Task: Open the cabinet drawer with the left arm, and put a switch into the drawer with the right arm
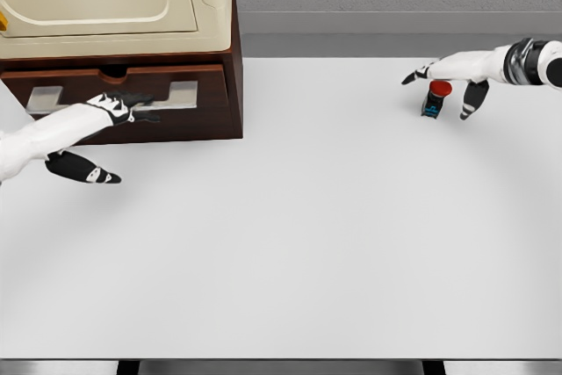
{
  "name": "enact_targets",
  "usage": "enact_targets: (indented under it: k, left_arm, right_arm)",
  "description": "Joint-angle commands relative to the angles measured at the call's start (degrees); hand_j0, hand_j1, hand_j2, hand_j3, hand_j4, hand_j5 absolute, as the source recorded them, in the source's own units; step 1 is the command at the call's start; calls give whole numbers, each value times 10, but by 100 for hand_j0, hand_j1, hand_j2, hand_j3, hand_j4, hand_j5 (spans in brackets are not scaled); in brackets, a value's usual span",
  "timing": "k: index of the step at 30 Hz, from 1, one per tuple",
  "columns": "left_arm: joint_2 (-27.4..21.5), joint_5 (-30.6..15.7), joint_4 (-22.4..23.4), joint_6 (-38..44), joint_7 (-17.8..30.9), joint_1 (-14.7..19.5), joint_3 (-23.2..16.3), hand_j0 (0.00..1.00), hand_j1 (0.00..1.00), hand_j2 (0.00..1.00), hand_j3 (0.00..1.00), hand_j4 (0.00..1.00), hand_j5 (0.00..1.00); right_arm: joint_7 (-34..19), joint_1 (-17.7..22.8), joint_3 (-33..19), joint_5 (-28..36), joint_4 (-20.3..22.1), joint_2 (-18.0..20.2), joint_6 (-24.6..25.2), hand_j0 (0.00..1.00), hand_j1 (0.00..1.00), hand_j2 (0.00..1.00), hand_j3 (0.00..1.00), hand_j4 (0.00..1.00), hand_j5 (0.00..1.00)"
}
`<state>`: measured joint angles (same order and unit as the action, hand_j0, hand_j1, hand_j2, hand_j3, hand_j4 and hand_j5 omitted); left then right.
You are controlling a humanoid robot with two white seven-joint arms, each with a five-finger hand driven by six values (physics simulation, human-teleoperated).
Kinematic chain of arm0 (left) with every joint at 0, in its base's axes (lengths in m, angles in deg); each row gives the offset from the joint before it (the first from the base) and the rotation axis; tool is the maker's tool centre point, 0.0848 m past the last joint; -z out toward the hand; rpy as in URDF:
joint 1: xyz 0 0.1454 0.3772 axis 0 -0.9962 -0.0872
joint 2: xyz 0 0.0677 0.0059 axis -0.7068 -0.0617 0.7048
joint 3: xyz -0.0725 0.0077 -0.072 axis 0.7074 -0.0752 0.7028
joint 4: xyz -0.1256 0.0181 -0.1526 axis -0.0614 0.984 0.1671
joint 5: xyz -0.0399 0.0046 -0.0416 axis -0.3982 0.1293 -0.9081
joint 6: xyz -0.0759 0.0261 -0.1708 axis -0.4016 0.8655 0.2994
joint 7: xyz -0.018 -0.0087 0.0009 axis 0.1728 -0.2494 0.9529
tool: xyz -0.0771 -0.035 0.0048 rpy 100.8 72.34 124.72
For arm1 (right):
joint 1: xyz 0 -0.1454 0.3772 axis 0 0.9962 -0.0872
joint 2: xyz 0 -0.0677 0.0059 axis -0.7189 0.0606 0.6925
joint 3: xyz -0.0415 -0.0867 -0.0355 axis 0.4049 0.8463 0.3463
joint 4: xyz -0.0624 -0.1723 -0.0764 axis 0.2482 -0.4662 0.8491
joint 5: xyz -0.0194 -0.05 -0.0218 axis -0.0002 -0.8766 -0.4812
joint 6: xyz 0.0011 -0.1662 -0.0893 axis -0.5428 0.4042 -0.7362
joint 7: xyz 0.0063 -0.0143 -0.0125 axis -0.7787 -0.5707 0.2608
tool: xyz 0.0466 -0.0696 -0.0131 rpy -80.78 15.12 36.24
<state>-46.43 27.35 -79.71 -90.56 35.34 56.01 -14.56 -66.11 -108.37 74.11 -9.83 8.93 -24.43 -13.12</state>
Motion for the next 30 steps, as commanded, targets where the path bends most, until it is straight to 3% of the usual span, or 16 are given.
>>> enact_targets:
  k: [1, 9, 15, 19, 30]
  left_arm:
    - [5, -80, -18, -27, 11, 0, -11, 96, 96, 96, 96, 96, 96]
    - [2, -89, -18, -73, 11, -4, -6, 96, 96, 96, 96, 96, 96]
    - [-14, -106, -14, -67, 11, -4, 51, 96, 96, 96, 96, 96, 96]
    - [-14, -106, 24, -63, 11, 1, 52, 96, 96, 96, 96, 96, 96]
    - [-17, -126, 58, -24, 11, 4, 46, 96, 96, 96, 96, 96, 96]
  right_arm:
    - [0, 0, 1, 2, -10, -7, 1, 100, 100, 100, 100, 100, 100]
    - [0, -4, 3, 2, -18, -9, 1, 100, 100, 100, 100, 100, 100]
    - [0, -7, 3, 2, -19, -17, 1, 100, 100, 100, 100, 100, 100]
    - [0, -8, 4, 2, -27, -21, 1, 100, 100, 100, 100, 100, 100]
    - [0, -8, 4, -3, -37, -24, 1, 100, 100, 100, 100, 100, 100]
